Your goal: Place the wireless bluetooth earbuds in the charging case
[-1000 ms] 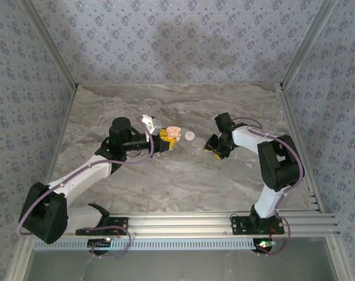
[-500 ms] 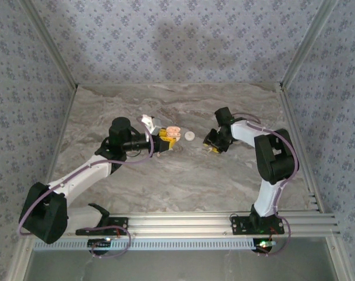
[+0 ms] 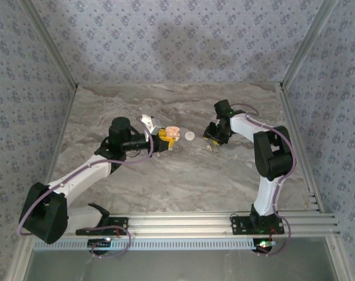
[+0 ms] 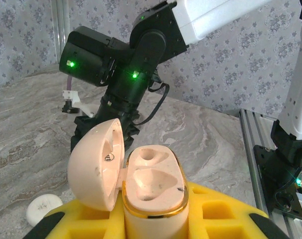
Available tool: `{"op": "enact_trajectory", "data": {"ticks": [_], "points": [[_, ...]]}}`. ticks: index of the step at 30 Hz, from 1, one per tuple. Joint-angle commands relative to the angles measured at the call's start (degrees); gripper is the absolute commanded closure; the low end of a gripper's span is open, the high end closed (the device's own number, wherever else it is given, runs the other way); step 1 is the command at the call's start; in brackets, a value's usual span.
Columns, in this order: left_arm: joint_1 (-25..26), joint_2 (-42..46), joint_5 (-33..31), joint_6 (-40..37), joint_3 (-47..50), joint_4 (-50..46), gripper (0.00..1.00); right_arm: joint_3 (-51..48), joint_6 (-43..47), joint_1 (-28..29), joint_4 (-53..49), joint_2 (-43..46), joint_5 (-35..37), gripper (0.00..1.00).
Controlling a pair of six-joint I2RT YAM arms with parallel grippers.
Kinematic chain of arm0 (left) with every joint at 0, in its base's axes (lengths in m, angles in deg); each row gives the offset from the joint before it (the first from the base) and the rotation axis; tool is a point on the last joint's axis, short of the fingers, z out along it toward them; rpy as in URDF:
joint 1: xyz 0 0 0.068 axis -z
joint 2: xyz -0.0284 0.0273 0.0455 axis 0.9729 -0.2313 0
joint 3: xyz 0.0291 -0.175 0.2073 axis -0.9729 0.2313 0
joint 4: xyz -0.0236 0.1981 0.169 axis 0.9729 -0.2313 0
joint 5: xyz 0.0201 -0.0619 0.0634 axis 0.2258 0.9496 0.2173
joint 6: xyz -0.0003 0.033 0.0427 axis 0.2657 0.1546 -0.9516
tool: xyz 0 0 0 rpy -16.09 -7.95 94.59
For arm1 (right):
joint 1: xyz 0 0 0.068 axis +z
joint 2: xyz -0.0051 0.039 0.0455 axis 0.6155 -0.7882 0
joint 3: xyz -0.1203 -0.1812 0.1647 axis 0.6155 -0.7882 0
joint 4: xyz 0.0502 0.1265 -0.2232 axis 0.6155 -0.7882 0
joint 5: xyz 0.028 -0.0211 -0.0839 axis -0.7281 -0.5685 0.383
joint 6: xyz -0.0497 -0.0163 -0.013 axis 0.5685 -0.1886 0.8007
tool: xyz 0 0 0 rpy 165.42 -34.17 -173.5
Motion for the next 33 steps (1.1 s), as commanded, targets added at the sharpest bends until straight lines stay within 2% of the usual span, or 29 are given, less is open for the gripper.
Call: {"op": "enact_trajectory", "data": {"ticks": [1,5,13,22,33], "points": [[-0.4,1.5,0.4,-1.0,-0.8,-0.1,0.81,4.4,9.9,0.8,-9.7,3.2,4.6,0.56],[-0.4,1.5,0.5,-1.1,-1.0,-0.5,0.81,7.9,22.7,2.2,-14.7,2.7,6.8,0.56],[-0.4,1.6,0.3,-1.3,-1.3,-1.2,0.81,15.2,36.1,4.6,-23.1,-2.6,11.7,0.52],[-0.4,1.5,0.2,-1.7,-1.9,-2.1,0.81,19.9,39.2,8.1,-26.0,-9.0,12.9,0.41],[-0.4,1.4,0.1,-1.8,-2.0,-2.5,0.81,21.9,41.7,9.9,-29.2,-13.8,14.9,0.41]]}}
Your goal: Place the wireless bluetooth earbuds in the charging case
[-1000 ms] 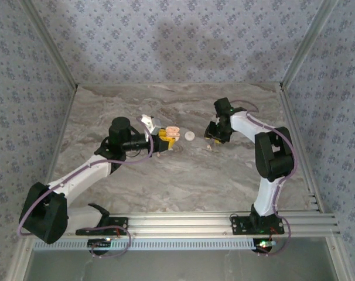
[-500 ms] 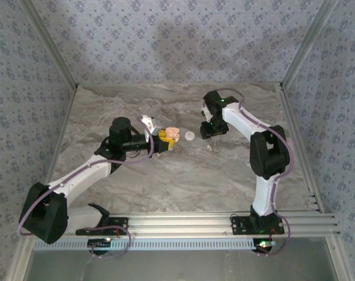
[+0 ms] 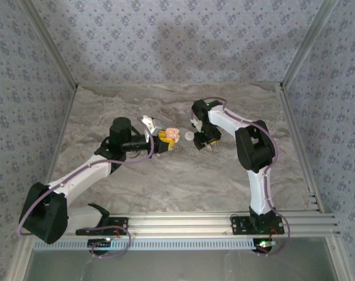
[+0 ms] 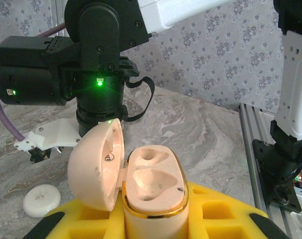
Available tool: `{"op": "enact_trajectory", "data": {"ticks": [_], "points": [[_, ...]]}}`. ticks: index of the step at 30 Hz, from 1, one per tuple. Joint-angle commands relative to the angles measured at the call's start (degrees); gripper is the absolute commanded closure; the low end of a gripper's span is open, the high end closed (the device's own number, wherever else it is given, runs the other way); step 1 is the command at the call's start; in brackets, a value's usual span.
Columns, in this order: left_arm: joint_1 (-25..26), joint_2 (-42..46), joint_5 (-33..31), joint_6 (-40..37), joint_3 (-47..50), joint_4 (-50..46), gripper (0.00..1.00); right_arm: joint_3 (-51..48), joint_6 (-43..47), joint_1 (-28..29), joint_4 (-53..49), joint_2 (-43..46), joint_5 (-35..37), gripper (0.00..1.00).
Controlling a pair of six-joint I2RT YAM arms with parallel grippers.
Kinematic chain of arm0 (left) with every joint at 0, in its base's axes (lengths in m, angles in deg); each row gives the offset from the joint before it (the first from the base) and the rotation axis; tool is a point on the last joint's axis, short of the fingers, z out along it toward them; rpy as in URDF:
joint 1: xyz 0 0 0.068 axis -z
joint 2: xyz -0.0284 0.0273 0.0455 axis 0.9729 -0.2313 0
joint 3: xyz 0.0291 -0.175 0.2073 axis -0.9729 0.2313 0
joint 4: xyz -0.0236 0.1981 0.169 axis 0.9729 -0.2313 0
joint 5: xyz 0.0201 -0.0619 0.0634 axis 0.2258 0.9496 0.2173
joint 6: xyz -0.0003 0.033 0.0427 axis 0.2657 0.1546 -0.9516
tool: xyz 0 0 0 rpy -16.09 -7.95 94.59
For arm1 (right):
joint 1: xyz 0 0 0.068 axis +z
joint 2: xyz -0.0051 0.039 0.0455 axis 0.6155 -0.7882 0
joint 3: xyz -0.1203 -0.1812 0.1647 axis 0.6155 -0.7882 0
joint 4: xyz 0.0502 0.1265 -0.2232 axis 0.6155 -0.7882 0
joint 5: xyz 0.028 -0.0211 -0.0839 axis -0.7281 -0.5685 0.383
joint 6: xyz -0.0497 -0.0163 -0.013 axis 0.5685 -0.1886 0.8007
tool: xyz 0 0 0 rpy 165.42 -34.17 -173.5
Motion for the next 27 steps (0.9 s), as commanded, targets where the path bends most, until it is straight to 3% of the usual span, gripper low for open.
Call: {"op": "enact_trajectory", "data": {"ticks": [1,27], "points": [[-0.4,1.4,0.1,-0.9,-1.9,0.1,0.81,1.8,1.5,0.2,-3.2,-1.5,1.9,0.41],[-0.4,1.3,-0.3,-1.1,-2.0,-0.6,0.81,-0.6,0.4,-0.8,2.3,-2.9,1.7,0.63]]}}
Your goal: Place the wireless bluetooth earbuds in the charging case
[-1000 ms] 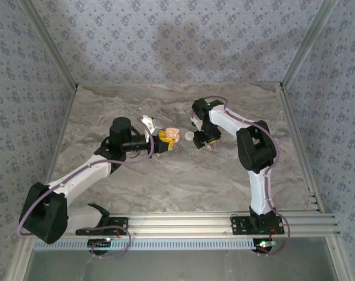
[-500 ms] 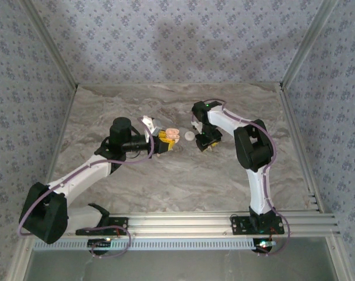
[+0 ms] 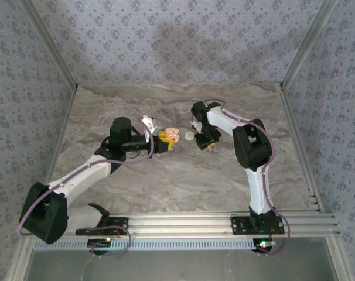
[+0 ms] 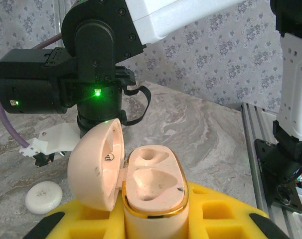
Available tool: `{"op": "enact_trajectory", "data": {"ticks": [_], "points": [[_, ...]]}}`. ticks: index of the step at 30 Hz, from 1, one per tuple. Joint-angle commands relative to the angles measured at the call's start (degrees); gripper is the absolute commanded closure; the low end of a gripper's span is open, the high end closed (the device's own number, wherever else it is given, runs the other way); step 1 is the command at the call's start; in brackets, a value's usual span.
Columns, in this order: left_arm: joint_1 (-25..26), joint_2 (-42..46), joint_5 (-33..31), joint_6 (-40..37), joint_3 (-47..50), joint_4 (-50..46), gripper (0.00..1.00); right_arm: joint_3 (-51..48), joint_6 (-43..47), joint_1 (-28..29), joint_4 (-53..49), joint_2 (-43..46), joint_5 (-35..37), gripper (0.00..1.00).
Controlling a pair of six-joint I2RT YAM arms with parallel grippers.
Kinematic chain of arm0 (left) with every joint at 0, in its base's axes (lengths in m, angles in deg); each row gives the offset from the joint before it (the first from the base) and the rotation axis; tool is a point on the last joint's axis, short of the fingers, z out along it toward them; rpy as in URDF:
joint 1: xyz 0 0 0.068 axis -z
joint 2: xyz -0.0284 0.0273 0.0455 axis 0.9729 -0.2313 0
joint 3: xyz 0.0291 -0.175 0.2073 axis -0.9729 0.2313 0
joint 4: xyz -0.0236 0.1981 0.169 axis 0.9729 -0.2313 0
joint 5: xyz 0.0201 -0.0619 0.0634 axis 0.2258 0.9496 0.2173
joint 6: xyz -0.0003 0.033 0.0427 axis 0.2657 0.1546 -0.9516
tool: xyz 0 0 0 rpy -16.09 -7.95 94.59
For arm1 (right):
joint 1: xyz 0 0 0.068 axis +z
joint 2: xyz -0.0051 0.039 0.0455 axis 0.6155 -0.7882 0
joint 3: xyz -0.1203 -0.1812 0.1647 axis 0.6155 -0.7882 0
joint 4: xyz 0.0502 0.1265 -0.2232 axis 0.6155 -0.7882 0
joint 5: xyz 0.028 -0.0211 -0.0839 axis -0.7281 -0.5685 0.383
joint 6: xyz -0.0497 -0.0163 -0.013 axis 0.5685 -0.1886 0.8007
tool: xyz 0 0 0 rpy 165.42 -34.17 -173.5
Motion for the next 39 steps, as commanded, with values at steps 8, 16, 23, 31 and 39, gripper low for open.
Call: {"op": "enact_trajectory", "data": {"ticks": [8,16,23,31,39], "points": [[-0.4,0.6,-0.2,-1.0,-2.1,-0.1,0.81,-0.7,0.0,-1.0,0.0,-0.8,0.1,0.62],[-0.4,0.2,0.0,-0.6,-2.3,0.4,0.81,-0.8,1.4,-1.1,-1.6,-0.7,0.9,0.64],[-0.4,0.3,0.0,-0.5,-2.3,0.3,0.81,-0.9,1.0,-1.1,-1.8,-0.9,0.7,0.69],[-0.4,0.3,-1.4,-0.7,-2.2,0.0,0.81,-2.8,-0.3,-1.5,1.4,2.7,0.4,0.75],[-0.4,-1.1,-6.0,-0.2,-3.4,0.6,0.81,-5.6,-5.3,-4.3,9.3,18.2,-4.2,0.75]]}}
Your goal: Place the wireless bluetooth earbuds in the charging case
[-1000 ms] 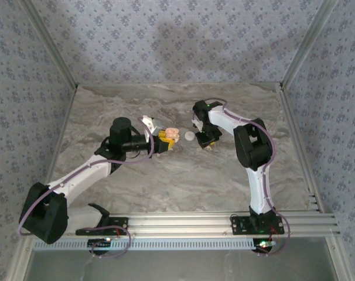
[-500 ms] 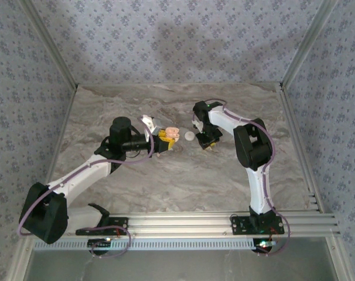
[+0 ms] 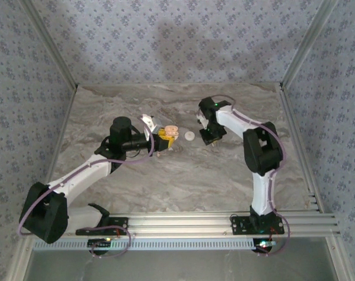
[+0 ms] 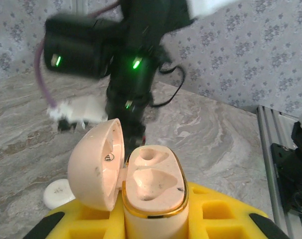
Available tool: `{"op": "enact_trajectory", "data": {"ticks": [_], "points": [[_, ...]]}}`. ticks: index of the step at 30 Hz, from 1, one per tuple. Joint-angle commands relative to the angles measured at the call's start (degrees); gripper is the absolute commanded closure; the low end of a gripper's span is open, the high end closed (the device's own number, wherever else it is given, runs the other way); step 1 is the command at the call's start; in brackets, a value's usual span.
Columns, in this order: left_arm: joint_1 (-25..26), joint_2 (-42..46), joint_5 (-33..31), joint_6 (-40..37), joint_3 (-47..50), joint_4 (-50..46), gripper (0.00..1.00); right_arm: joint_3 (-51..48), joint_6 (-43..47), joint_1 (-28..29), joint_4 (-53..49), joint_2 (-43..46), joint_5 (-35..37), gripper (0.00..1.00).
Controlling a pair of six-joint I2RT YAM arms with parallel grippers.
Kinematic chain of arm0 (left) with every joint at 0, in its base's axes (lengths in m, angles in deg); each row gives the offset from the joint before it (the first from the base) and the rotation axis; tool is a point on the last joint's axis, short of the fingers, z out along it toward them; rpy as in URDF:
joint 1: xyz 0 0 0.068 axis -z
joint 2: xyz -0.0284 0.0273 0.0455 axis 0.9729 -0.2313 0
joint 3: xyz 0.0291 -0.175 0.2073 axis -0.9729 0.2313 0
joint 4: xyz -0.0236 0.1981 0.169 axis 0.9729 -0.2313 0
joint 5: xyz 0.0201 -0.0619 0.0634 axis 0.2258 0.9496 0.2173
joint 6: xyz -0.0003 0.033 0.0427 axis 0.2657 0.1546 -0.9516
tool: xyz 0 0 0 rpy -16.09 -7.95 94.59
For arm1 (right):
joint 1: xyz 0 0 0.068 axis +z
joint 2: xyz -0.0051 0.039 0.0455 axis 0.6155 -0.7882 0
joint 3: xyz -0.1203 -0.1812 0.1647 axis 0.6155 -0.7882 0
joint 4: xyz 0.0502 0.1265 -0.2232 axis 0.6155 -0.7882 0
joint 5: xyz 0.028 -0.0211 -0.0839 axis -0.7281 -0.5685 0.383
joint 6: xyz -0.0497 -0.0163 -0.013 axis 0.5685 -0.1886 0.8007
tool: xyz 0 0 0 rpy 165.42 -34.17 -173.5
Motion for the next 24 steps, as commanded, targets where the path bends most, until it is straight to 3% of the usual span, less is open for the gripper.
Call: {"op": "enact_trajectory", "data": {"ticks": [1,12,24], "points": [[-0.4,-1.1,-2.7,0.1,-3.0,1.4,0.81,-0.7,-3.8,-1.3,5.6,10.4,-3.5,0.75],[-0.4,-9.0,-4.3,2.1,-10.1,6.0,0.81,-7.9,-12.0,-5.4,28.3,29.0,-18.1,0.77],[-0.3,-15.0,1.1,4.5,-16.0,9.7,0.81,-11.8,-18.8,-5.7,46.4,34.1,-31.3,0.77]]}}
